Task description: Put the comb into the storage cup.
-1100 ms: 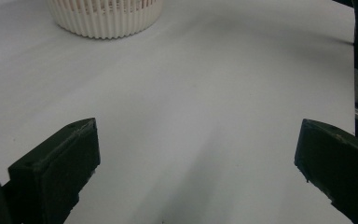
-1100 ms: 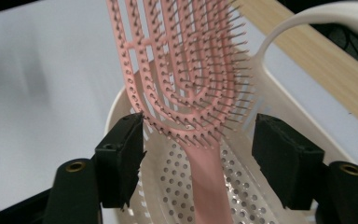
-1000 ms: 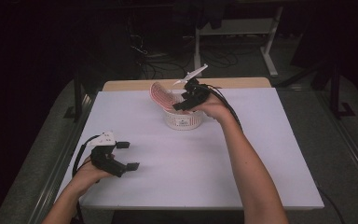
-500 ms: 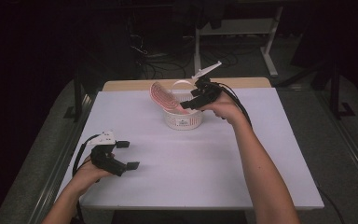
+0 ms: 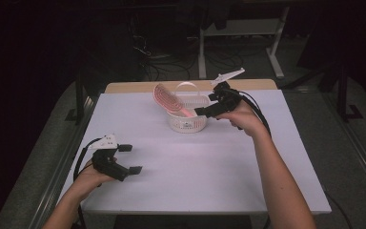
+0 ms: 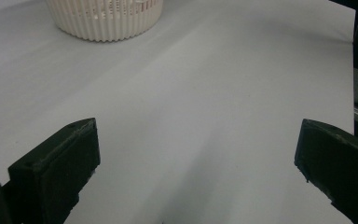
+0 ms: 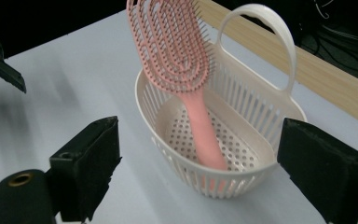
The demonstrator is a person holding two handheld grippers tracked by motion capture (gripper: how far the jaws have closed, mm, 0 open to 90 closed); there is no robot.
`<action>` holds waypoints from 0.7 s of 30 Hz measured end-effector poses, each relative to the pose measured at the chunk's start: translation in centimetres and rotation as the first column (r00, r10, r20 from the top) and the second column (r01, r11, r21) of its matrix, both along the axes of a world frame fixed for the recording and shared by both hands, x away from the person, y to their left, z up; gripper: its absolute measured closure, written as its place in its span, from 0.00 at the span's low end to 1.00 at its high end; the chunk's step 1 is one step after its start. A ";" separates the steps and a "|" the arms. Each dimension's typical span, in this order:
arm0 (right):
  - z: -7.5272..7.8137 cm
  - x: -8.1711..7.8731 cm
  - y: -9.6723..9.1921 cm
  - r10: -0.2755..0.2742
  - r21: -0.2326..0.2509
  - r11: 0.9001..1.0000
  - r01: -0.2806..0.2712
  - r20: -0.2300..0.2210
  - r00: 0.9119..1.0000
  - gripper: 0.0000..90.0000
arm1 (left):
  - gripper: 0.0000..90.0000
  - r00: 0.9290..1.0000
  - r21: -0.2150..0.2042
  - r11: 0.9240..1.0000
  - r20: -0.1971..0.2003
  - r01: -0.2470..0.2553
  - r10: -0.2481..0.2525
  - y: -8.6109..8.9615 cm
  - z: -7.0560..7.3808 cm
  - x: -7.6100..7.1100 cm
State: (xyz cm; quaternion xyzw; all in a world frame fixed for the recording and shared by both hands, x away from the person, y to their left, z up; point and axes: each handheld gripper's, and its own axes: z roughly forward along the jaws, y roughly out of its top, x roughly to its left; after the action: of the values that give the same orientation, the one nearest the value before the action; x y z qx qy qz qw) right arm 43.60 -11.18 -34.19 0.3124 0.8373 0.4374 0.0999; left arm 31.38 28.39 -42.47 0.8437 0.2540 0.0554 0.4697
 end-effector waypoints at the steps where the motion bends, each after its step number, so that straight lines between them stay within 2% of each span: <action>1: -0.1 -0.3 -0.2 -0.002 -0.005 1.000 0.002 0.005 1.000 0.12 | 0.00 1.000 0.001 1.000 0.001 0.001 -0.001 0.0 0.0 0.0; 5: -0.4 -1.3 -0.7 -0.022 -0.004 1.000 0.022 0.012 1.000 0.06 | 0.00 1.000 -0.001 1.000 0.002 -0.001 0.001 0.0 0.1 0.0; 7: -0.7 -1.7 -1.0 -0.048 -0.010 0.999 0.048 0.002 0.999 0.03 | 0.00 1.000 0.000 1.000 0.003 0.001 -0.001 0.0 0.1 0.0; 10: -1.2 -2.4 -1.5 -0.050 -0.010 0.999 0.050 0.001 0.999 0.00 | 0.00 1.000 0.002 1.000 0.001 -0.002 0.002 0.0 0.0 0.1; 21: -2.9 -5.4 -2.9 -0.067 0.004 0.998 0.067 0.022 0.998 0.00 | 0.00 1.000 0.007 1.000 0.003 0.000 0.000 0.0 0.0 -0.1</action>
State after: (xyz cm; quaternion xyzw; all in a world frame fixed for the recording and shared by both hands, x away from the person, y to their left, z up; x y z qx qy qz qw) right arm 38.20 -14.04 -37.09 0.3355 0.8246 0.4386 0.1234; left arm 31.33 28.36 -42.45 0.8452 0.2530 0.0573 0.4673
